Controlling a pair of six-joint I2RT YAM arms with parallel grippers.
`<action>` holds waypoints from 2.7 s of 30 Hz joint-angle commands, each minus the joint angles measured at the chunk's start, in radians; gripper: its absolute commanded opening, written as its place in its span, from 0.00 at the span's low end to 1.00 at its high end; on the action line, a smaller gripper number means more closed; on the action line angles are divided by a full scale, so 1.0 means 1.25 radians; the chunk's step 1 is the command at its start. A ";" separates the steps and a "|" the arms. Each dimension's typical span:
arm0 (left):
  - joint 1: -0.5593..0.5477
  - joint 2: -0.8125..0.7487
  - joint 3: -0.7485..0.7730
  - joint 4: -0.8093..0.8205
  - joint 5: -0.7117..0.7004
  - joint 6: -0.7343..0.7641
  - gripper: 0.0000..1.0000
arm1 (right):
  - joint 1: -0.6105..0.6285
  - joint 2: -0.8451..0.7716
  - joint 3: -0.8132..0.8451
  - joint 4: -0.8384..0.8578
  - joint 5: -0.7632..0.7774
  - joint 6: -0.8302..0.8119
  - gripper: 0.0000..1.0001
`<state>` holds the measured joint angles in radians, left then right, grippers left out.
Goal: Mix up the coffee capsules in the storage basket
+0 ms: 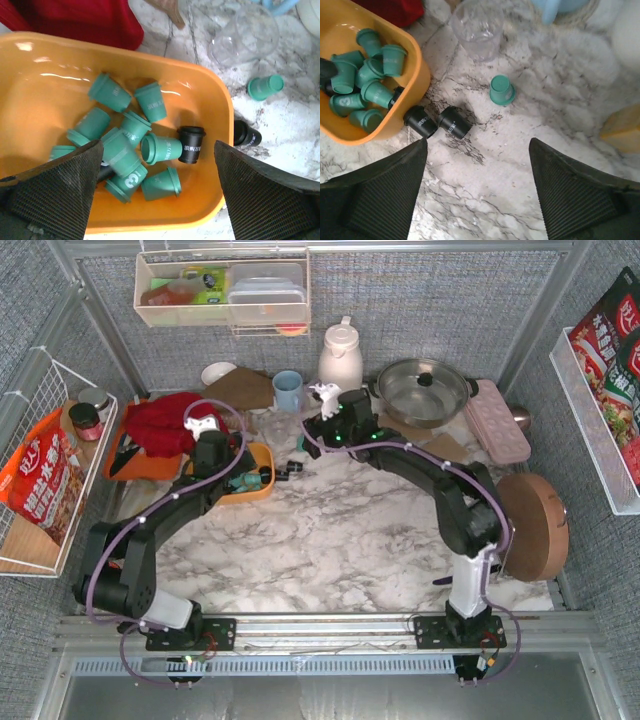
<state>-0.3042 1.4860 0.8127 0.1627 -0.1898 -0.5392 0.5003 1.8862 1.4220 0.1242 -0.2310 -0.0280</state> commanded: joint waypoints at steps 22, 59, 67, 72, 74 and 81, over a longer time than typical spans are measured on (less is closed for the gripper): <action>0.002 -0.377 0.006 -0.152 -0.019 -0.003 0.99 | 0.034 0.435 0.536 -0.381 0.181 0.112 0.71; 0.002 -0.425 -0.040 -0.130 0.018 -0.012 0.99 | 0.067 0.527 0.670 -0.399 0.195 -0.029 0.58; 0.002 -0.425 -0.039 -0.127 0.031 -0.019 0.99 | 0.066 0.538 0.683 -0.392 0.193 -0.113 0.71; 0.002 -0.425 -0.038 -0.126 0.036 -0.019 0.99 | 0.066 0.547 0.689 -0.390 0.190 -0.162 0.66; 0.002 -0.426 -0.038 -0.126 0.036 -0.019 0.99 | 0.066 0.553 0.697 -0.395 0.190 -0.177 0.62; 0.002 -0.429 -0.037 -0.126 0.039 -0.020 0.99 | 0.066 0.555 0.700 -0.393 0.163 -0.215 0.49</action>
<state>-0.3042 0.9550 0.7643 -0.0235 -0.1486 -0.5613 0.5816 2.5786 2.2910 -0.3805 0.0051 -0.2550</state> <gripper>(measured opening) 0.992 0.528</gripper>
